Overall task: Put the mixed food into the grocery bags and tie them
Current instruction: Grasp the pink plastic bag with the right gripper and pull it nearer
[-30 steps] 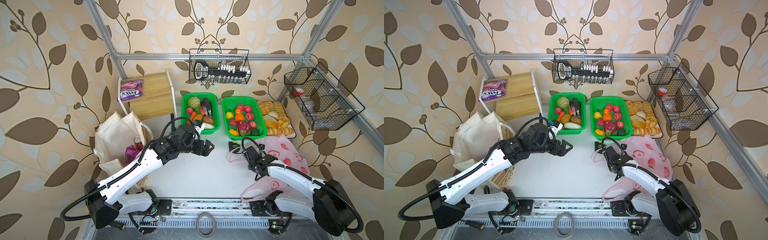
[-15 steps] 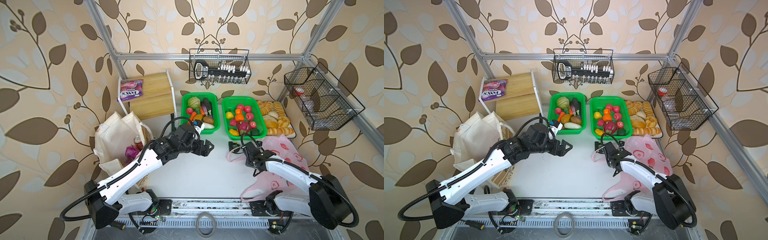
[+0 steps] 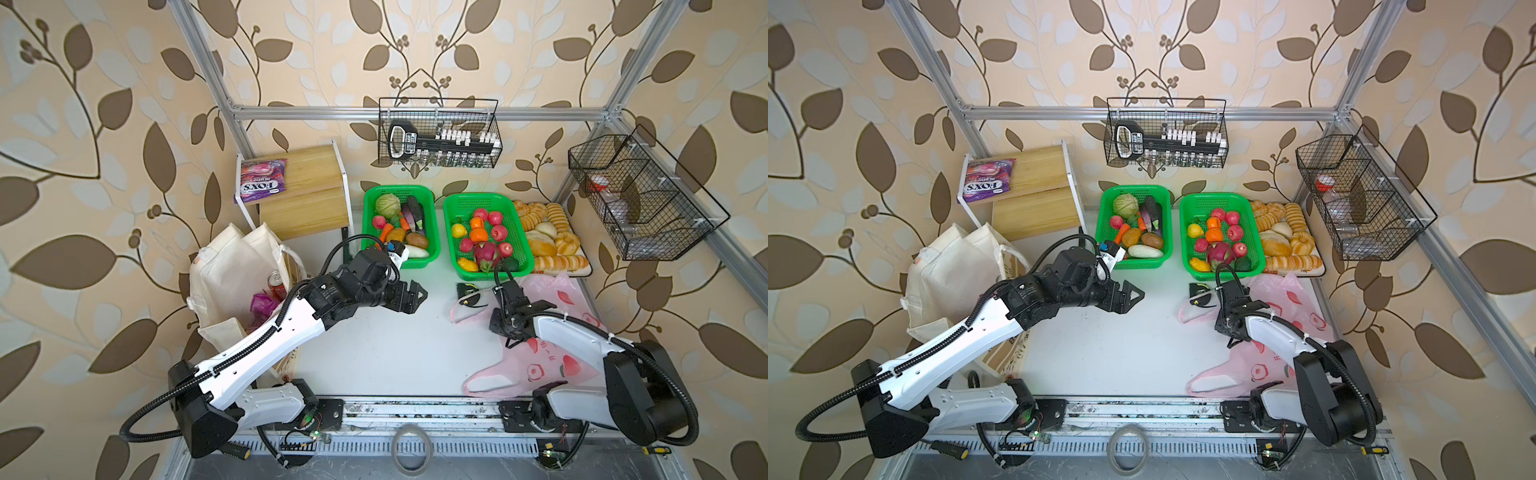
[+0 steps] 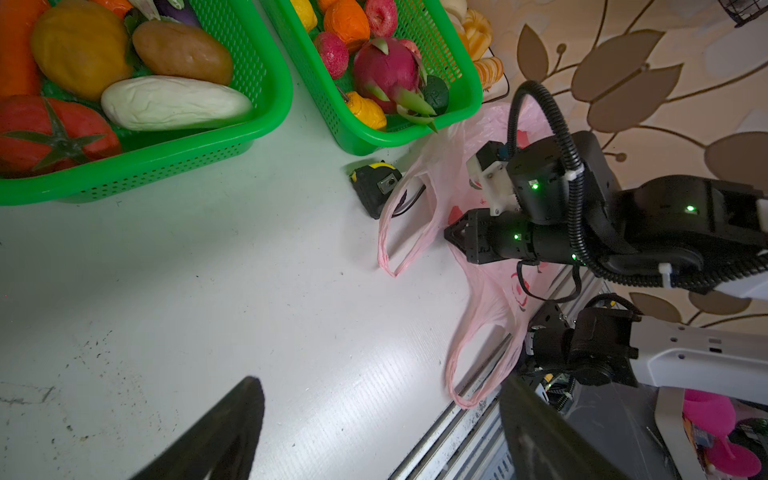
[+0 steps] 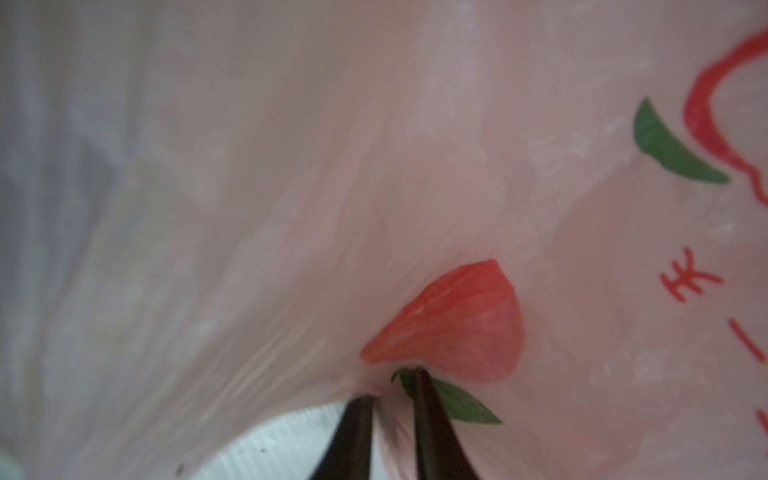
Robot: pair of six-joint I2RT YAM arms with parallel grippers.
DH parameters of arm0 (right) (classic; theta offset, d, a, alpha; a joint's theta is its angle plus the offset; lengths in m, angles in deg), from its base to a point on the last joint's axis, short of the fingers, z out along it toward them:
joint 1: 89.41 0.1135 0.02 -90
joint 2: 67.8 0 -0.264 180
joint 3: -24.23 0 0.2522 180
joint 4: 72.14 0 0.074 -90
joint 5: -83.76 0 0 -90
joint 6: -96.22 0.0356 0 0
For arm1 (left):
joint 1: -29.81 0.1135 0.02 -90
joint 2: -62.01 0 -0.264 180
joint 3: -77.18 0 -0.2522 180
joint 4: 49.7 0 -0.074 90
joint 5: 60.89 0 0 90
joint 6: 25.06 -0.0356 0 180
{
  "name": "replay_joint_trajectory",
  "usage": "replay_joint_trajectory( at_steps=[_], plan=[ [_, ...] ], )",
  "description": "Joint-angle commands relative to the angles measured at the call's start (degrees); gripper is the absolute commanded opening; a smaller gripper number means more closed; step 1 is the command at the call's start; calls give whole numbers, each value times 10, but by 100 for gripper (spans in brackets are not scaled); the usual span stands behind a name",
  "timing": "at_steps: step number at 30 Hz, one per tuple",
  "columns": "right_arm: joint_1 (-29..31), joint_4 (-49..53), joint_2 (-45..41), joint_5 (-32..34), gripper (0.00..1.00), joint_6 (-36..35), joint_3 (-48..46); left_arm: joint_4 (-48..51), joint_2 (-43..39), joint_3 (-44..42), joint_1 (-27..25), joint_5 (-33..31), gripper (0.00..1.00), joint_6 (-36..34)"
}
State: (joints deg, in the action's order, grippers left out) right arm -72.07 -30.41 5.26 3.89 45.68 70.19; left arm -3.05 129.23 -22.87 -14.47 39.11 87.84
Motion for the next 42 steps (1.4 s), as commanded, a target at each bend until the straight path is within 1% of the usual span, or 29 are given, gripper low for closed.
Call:
replay_joint_trajectory(
  at_steps=[1,2,3,7,10,12,14,15,18,20,22,23,25,28,32,34,36,37,39,40,41,42],
  plan=[
    [17,-13,-29,-74,5,18,-8,5,0,5,-1,-7,90,-5],
    [25,-16,-35,-88,1,21,-7,6,1,6,-1,-7,90,-4],
    [32,-13,-40,-95,0,27,-3,6,3,7,-1,-6,91,-3],
    [63,-10,-58,-115,0,37,26,5,8,10,-1,-5,90,3],
    [82,-2,-63,-130,1,23,57,4,10,9,-1,-3,90,4],
    [90,2,-59,-146,5,4,76,2,12,8,-1,-2,91,4],
    [98,20,-50,-145,15,-11,94,1,17,8,-1,0,90,6],
    [102,30,-46,-136,20,-15,101,1,19,9,-1,1,91,7],
    [129,80,-40,-81,31,-27,122,3,24,11,-1,4,91,8],
    [184,140,-36,18,43,-15,149,3,25,11,-1,5,91,7],
    [233,187,-26,88,52,-6,168,4,24,12,-1,2,91,5],
    [253,209,-19,113,55,3,173,7,23,11,-1,1,91,3],
    [278,231,-8,141,58,13,172,9,22,12,-1,-4,91,1],
    [301,230,10,142,59,16,160,6,15,6,-1,-10,91,1],
    [320,195,40,96,59,4,146,9,10,4,-1,-18,91,1],
    [322,182,57,84,59,0,141,12,8,4,-1,-22,91,0],
    [323,177,74,92,59,0,137,14,6,4,-1,-24,91,1],
    [323,184,83,111,58,5,137,14,4,3,-1,-25,91,1],
    [325,195,94,141,55,5,137,15,2,2,-1,-27,91,1],
    [325,196,96,149,51,4,135,17,-1,0,-1,-31,91,2],
    [325,195,92,153,46,4,132,17,-3,-1,-1,-35,91,3],
    [325,194,85,151,39,4,129,17,-6,-2,-1,-41,91,4]
  ],
)
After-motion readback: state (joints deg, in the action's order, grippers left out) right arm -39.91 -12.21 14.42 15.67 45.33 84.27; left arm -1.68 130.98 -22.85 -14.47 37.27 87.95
